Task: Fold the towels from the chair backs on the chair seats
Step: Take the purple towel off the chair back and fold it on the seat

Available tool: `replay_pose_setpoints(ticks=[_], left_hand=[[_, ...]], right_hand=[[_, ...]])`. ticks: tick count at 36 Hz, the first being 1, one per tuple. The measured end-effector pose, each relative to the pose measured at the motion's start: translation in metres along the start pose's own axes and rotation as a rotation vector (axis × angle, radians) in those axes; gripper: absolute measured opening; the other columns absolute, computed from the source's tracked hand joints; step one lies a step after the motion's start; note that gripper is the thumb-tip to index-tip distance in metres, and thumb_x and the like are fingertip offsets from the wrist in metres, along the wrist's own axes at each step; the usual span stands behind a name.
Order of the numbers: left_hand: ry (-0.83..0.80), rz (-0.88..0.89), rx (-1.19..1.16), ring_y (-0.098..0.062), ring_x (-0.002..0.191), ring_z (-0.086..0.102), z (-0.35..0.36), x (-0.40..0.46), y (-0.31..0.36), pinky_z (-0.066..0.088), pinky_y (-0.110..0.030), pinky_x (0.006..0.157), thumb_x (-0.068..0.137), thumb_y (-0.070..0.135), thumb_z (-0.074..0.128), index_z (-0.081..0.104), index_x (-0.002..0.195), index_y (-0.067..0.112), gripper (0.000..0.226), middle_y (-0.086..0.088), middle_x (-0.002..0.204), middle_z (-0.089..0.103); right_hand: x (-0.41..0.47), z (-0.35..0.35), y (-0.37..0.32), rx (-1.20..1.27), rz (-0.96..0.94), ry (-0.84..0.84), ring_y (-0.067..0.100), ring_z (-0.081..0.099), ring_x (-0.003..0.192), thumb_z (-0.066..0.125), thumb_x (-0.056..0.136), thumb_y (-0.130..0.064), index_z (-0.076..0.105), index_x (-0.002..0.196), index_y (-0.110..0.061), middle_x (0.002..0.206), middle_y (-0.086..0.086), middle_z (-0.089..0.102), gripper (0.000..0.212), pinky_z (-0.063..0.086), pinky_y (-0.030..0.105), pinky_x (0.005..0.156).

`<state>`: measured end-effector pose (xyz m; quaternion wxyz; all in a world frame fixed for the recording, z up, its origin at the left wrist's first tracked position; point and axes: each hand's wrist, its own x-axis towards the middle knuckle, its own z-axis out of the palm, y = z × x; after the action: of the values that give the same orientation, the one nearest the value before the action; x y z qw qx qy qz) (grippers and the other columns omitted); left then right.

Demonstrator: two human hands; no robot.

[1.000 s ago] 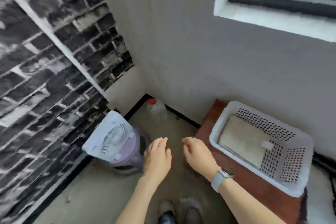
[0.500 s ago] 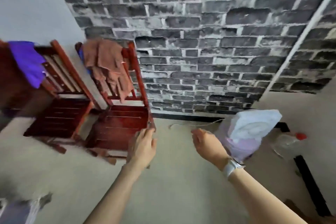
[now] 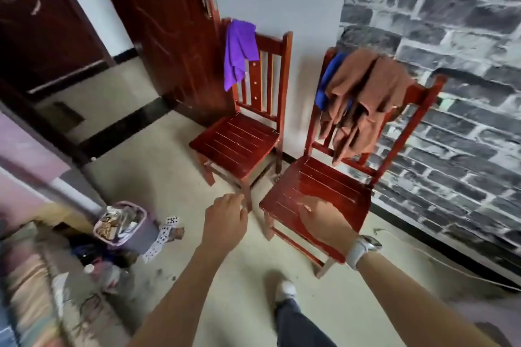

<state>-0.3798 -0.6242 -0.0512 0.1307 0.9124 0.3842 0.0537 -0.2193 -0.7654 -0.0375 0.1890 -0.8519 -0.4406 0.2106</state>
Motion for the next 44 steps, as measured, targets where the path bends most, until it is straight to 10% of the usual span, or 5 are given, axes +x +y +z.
replay_pose_setpoints(ticks=[15,25,37,44], left_hand=[[-0.006,-0.178,-0.070,-0.022,0.118,0.045,-0.051,0.263,-0.103,0.039,-0.038,0.098,0.095,0.025,0.038,0.046,0.130,0.016,0.037,-0.004,0.130,0.050],[-0.007,-0.084,-0.116,-0.018,0.116,0.048,-0.086,0.420,-0.149,0.041,-0.036,0.099,0.096,0.027,0.037,0.049,0.128,0.018,0.035,-0.001,0.126,0.053],[-0.015,0.185,-0.228,-0.028,0.111,0.052,-0.089,0.637,-0.204,0.041,-0.041,0.094,0.089,0.018,0.050,0.056,0.120,0.010,0.033,-0.010,0.118,0.059],[-0.038,0.283,-0.280,-0.032,0.105,0.055,-0.092,0.728,-0.236,0.043,-0.039,0.092,0.086,0.012,0.054,0.059,0.116,0.008,0.030,-0.012,0.112,0.062]], right_hand=[[0.306,-0.013,-0.080,0.074,-0.103,-0.060,0.025,0.064,0.085,0.037,0.096,-0.019,0.057,0.119,-0.013,0.106,0.012,0.067,0.031,0.047,0.025,0.075],[0.461,-0.039,-0.127,0.096,-0.086,0.013,0.022,0.056,0.113,0.039,0.095,-0.015,0.060,0.117,-0.012,0.122,0.006,0.062,0.031,0.043,0.032,0.097],[0.644,-0.077,-0.162,0.220,0.222,0.422,0.033,0.054,0.108,0.046,0.091,-0.012,0.060,0.111,-0.004,0.113,0.017,0.061,0.025,0.044,0.042,0.091],[0.766,-0.110,-0.198,0.047,0.420,0.487,0.033,0.039,0.122,0.053,0.087,-0.045,0.041,0.130,-0.009,0.130,0.015,0.045,0.058,0.037,0.042,0.098]])
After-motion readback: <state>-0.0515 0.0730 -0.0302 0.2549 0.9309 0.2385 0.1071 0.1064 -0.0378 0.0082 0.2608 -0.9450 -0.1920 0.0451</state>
